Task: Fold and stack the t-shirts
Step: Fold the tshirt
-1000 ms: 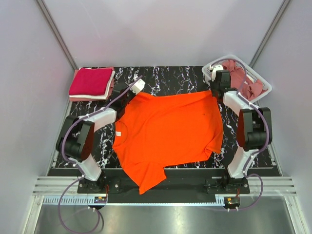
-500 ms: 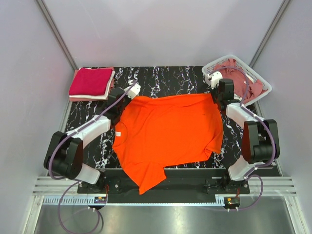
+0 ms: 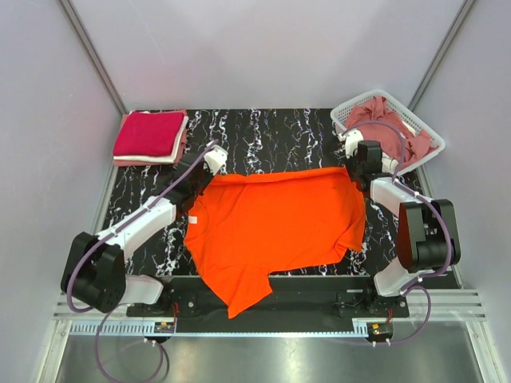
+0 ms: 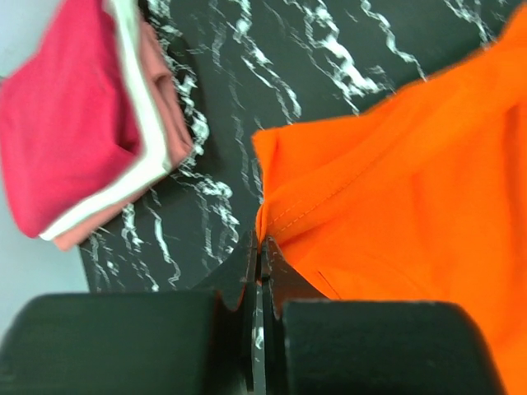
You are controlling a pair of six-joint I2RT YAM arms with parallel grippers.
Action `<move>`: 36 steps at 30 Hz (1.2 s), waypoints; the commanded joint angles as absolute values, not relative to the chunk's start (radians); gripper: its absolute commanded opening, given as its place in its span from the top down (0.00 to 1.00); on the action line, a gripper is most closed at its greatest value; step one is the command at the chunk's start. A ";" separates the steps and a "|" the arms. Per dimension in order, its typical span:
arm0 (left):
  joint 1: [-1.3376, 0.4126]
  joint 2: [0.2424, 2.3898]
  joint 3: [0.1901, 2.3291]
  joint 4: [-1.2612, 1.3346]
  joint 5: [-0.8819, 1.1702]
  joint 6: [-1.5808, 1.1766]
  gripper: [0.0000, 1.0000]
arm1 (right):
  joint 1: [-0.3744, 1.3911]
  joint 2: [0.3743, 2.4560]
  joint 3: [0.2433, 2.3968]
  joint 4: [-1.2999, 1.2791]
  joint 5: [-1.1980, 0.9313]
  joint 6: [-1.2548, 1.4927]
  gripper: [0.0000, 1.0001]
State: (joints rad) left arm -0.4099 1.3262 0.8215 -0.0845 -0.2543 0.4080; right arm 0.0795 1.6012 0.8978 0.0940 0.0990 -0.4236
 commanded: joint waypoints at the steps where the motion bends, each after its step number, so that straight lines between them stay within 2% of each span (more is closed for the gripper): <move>1: -0.457 1.295 0.811 -0.179 -0.218 0.370 1.00 | 0.094 1.611 0.893 0.149 0.162 -0.454 1.00; 13: -0.495 1.380 0.833 -0.334 -0.273 0.331 1.00 | 0.124 1.569 0.856 0.135 0.264 -0.497 0.93; 17: -0.502 1.376 0.833 -0.348 -0.285 0.324 1.00 | 0.138 1.552 0.871 0.074 0.298 -0.525 0.80; 22: -0.514 1.330 0.827 -0.350 -0.287 0.293 1.00 | 0.146 1.431 0.910 -0.099 0.235 -0.442 0.65; 26: -0.526 1.312 0.822 -0.356 -0.246 0.258 1.00 | 0.146 1.349 0.903 -0.114 0.198 -0.358 0.60; 29: -0.538 1.318 0.805 -0.357 -0.248 0.259 1.00 | 0.146 1.356 0.957 -0.139 0.184 -0.186 0.59; 30: -0.541 1.324 0.804 -0.360 -0.256 0.261 1.00 | 0.146 1.377 0.975 -0.158 0.202 -0.047 0.59; 32: -0.546 1.328 0.804 -0.370 -0.275 0.267 1.00 | 0.146 1.420 1.061 -0.280 0.262 0.165 0.60; 34: -0.546 1.328 0.805 -0.368 -0.281 0.271 1.00 | 0.144 1.498 1.115 -0.412 0.181 0.317 0.61; 36: -0.546 1.331 0.808 -0.370 -0.278 0.272 1.00 | 0.146 1.529 1.115 -0.437 0.202 0.486 0.62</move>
